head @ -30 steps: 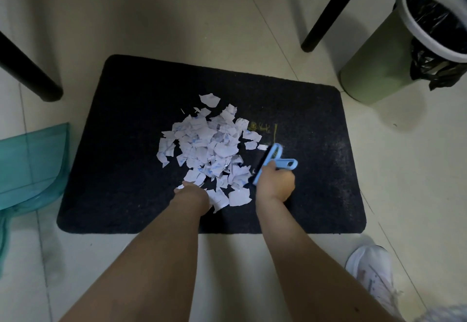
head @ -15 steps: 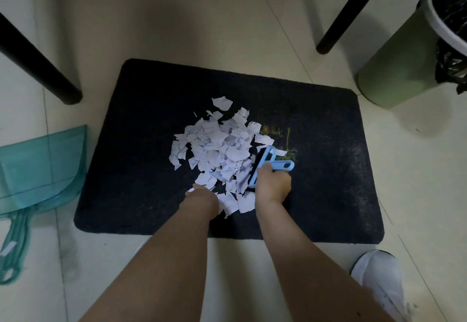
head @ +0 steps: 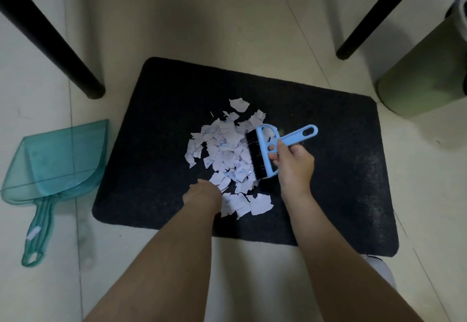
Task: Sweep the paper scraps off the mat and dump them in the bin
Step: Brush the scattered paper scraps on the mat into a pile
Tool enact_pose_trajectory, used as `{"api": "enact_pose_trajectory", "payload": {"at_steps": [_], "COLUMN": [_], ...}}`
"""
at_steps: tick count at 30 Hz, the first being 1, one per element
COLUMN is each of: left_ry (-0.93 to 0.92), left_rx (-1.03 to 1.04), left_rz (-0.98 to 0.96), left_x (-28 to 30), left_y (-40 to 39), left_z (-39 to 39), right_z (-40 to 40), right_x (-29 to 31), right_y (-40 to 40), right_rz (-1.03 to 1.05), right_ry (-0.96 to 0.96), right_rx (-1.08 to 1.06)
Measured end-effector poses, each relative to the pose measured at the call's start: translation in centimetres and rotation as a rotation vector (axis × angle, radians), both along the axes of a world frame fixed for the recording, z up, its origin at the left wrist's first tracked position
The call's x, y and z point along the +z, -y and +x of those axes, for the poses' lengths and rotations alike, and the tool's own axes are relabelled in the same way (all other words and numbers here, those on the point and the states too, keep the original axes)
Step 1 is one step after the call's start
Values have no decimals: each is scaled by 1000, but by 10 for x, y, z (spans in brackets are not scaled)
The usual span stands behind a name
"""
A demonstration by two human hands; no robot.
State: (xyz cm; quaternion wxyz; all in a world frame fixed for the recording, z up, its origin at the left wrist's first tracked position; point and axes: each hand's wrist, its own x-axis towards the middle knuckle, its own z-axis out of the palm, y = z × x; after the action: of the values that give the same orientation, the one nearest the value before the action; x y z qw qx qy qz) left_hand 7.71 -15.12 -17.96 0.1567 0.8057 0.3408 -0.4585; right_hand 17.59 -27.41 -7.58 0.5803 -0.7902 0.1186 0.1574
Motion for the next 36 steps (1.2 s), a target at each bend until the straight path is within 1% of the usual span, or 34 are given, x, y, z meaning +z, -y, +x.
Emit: {"api": "enact_pose_trajectory", "payload": {"at_steps": [2,5,6,8,10,16,21,24,28,32,36], "left_ry": [-88,-121,-162,-220,-223,-131,-111,-99,-103,-141,-158], "left_rx": [0,-36,-39,-58,-54,-8,-22,12,11,-28,23], "left_rz": [-25,-26,-31,-28,-25,2,-4,-18,-40,-57,-63], "left_x": [18,19,11,14,23,25,33,39,40,40,48], "left_y": [2,-2,-2,-1,2,6,1,0,-1,-3,1], "left_z": [-5,-11,-14,-17,-21,-30,-37,-39,-42,-41,-38], "right_z": [-6,-17,-22,-32,-42,-57,-63,-70,-61,-35,-22], "right_x": [-2,-13,-19,-31,-41,-61,-68,-74,-73,-58,-41], "right_y": [-6,-16,-21,-28,-34,-45,-47,-43,-35,-36,-36], "right_rz": [-25,-71,-68,-75,-89,-124,-168,-187,-227,-234,-112], "right_ry": [-40,-153,-190,-231,-245,-272,-268,-282,-201,-95,-60], "right_rx": [172,373,417,477,512,500,492,494,499,446,430]}}
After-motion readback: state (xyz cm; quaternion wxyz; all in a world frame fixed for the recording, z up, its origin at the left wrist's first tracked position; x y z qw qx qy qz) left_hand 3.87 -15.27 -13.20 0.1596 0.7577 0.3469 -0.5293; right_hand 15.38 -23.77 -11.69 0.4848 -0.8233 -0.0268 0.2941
